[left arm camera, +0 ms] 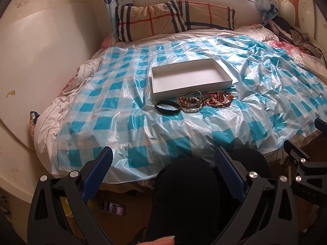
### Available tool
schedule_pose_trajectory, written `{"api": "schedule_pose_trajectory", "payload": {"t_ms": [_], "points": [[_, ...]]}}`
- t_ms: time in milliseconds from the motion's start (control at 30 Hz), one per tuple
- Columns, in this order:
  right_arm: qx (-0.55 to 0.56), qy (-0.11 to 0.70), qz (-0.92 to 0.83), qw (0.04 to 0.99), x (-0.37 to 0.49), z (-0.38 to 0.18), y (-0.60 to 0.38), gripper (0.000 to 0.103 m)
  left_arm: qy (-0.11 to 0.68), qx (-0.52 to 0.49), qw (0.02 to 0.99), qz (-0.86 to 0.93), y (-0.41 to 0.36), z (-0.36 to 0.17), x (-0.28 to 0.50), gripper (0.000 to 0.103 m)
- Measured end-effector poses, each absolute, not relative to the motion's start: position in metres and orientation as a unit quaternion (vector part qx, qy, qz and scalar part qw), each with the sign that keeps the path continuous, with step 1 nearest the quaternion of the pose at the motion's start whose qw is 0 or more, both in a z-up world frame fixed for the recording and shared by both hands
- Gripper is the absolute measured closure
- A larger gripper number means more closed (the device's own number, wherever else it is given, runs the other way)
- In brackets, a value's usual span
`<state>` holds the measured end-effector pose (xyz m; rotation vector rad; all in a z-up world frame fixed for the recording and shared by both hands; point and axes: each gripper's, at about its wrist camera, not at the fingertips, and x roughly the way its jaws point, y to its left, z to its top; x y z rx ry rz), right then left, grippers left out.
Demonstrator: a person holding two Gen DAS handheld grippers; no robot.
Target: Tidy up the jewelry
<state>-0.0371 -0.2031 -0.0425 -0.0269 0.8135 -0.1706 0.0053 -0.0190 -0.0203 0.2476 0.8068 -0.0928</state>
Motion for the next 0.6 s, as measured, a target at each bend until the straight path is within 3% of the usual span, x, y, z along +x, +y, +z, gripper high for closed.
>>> {"api": "schedule_pose_trajectory", "payload": {"t_ms": [600], "points": [[-0.013,0.395,-0.083,0.915,-0.0338,-0.0445,-0.2055,0.007,0.403,0.115,0.907,-0.044,-0.0132,-0.0275,0.0136,0.008]]}}
